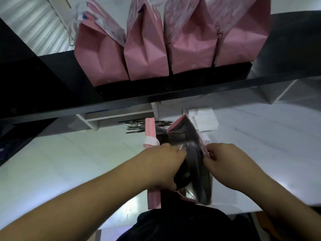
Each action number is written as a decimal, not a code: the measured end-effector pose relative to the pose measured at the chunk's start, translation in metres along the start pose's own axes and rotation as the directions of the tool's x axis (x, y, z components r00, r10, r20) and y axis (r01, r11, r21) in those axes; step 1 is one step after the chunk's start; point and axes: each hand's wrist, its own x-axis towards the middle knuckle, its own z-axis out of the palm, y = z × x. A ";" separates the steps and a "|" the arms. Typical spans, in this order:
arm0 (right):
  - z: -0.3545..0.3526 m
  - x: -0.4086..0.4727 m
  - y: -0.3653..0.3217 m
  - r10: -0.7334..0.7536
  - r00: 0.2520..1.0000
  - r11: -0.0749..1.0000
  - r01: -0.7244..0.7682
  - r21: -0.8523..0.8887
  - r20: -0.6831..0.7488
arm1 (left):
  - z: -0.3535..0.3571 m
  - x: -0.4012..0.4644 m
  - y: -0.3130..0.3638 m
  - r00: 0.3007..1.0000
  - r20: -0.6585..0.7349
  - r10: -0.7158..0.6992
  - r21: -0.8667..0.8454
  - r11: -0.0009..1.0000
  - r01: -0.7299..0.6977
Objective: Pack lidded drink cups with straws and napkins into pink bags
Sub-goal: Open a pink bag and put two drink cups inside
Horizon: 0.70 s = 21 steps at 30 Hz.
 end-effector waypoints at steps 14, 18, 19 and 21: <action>0.000 -0.001 0.001 -0.043 0.999 0.999 0.043 0.026 -0.025 | 0.051 0.004 0.010 0.999 0.036 -0.002 0.118 0.993 -0.002; 0.000 -0.003 -0.001 -0.039 0.999 0.998 0.040 0.042 -0.028 | 0.064 0.004 0.011 0.999 0.040 0.037 0.153 0.987 -0.042; 0.000 -0.003 -0.001 -0.034 0.999 0.998 0.035 0.050 -0.026 | 0.067 0.003 0.010 0.998 0.047 0.047 0.141 0.989 -0.054; 0.000 -0.003 -0.001 -0.020 0.999 0.998 0.022 0.061 -0.027 | 0.072 0.003 0.007 0.996 0.055 0.077 0.106 0.991 -0.082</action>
